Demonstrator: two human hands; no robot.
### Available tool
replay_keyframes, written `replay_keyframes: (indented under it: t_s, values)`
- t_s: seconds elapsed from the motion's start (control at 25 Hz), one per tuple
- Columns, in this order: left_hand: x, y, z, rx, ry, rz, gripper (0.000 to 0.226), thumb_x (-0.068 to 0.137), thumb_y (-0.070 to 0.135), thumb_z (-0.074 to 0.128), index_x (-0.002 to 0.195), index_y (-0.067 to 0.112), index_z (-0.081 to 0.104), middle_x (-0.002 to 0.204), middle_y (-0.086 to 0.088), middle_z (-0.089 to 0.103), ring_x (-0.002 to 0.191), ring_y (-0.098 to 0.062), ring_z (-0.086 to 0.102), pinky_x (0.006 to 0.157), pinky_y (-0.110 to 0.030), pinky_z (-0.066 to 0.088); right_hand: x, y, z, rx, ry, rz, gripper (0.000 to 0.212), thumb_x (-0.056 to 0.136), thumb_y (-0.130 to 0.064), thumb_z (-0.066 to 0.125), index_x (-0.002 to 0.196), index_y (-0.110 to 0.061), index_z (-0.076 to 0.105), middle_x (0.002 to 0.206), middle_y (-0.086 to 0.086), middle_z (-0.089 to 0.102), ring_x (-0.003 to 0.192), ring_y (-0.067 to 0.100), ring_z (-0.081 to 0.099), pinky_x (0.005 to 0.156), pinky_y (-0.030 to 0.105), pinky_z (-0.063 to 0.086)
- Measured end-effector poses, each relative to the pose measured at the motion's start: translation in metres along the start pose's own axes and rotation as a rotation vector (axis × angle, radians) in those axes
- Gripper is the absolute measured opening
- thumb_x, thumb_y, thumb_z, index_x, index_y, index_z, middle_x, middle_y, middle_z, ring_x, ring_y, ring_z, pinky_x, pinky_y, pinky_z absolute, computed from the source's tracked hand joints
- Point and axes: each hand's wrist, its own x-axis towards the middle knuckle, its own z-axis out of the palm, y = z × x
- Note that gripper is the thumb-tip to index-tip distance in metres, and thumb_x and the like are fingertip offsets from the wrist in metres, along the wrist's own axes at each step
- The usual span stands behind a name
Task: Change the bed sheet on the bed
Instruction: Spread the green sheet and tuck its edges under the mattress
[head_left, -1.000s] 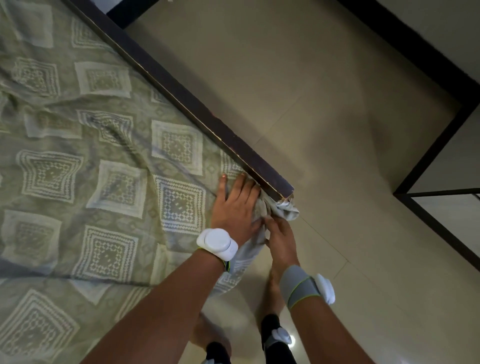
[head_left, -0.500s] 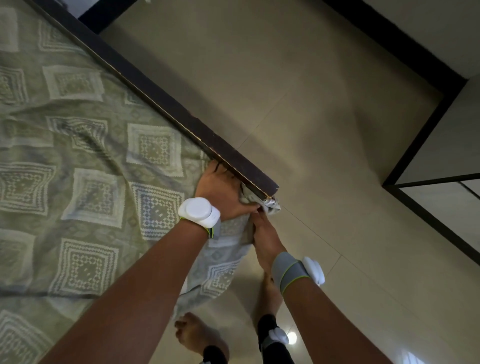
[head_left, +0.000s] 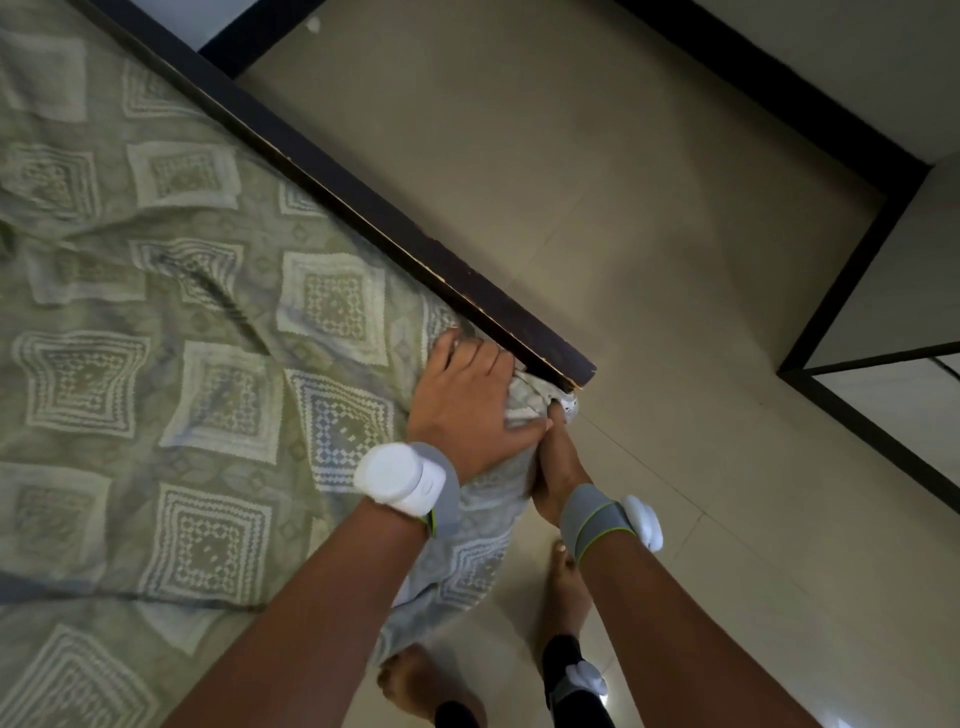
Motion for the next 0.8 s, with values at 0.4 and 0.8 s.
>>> replay_keyframes:
  t_s: [0.4,0.8]
  values:
    - [-0.030,0.010,-0.005,-0.025,0.127,-0.174,0.074,0.071,0.062,0.052,0.129,0.016,0.049,0.134,-0.005,0.048,0.134,-0.026,0.039,0.112,-0.063,0.013,0.061,0.022,0.007,0.159,0.103,0.073,0.048,0.104,-0.025,0.020,0.145,-0.001,0.030,0.103,0.005,0.049,0.097,0.020,0.043,0.077,0.023,0.033]
    - [-0.003,-0.025,0.019,-0.150,-0.004,-0.085,0.067,0.078,0.068,0.031,0.132,0.032,0.048,0.141,0.010,0.047,0.141,-0.014,0.029,0.114,-0.059,-0.009,-0.034,0.051,0.015,-0.526,0.367,-0.876,0.032,0.095,-0.020,0.041,0.124,-0.018,0.053,0.128,0.002,0.053,0.122,0.013,0.045,0.105,0.025,0.033]
